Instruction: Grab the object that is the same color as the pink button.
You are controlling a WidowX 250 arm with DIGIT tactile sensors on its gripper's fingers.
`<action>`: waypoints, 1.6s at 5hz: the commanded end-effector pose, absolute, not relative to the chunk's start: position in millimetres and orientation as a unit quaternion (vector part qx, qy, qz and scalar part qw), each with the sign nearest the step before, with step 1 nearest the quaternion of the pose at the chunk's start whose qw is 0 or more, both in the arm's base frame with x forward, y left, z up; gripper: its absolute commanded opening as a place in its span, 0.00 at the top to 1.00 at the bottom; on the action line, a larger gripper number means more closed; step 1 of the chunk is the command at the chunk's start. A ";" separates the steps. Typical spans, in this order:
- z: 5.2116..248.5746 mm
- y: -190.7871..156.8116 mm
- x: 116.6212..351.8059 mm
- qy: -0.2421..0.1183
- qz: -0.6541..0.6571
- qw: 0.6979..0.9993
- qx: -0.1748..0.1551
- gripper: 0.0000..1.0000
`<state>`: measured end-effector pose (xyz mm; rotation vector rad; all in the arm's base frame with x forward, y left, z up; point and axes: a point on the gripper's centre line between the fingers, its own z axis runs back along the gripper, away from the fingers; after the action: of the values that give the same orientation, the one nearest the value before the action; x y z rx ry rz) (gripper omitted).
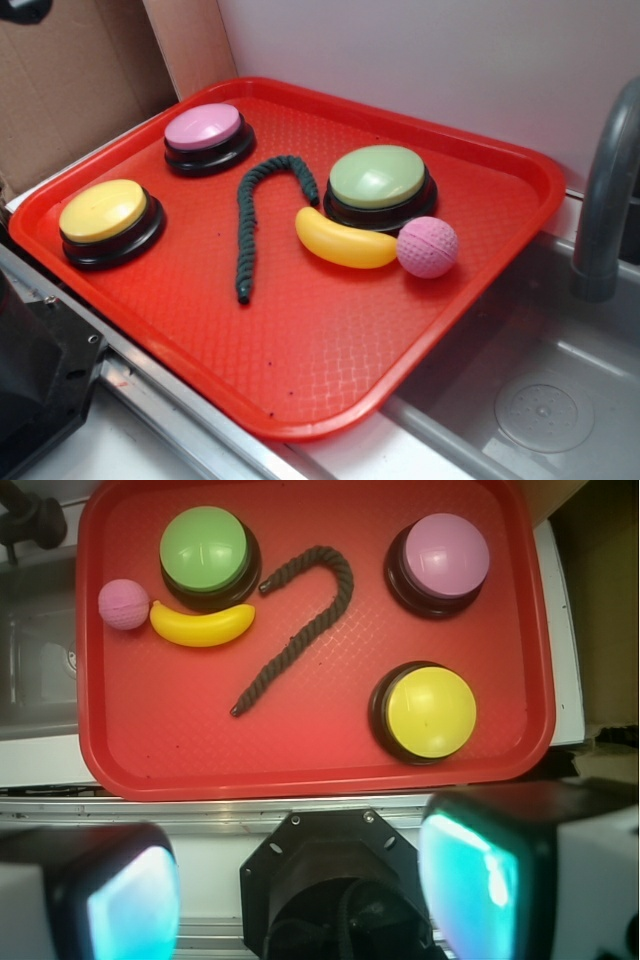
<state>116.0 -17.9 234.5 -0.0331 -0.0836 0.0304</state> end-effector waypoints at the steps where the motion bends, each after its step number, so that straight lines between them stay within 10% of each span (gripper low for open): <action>1: 234.5 -17.9 116.0 -0.042 0.015 0.999 -0.017 0.00; 3: 205.6 -42.3 157.4 -0.022 -0.164 0.986 0.001 0.00; 8: 119.0 -132.4 264.3 -0.130 -0.490 0.862 0.013 0.00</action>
<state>261.6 -121.2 100.2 0.0151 -0.2001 -1.0382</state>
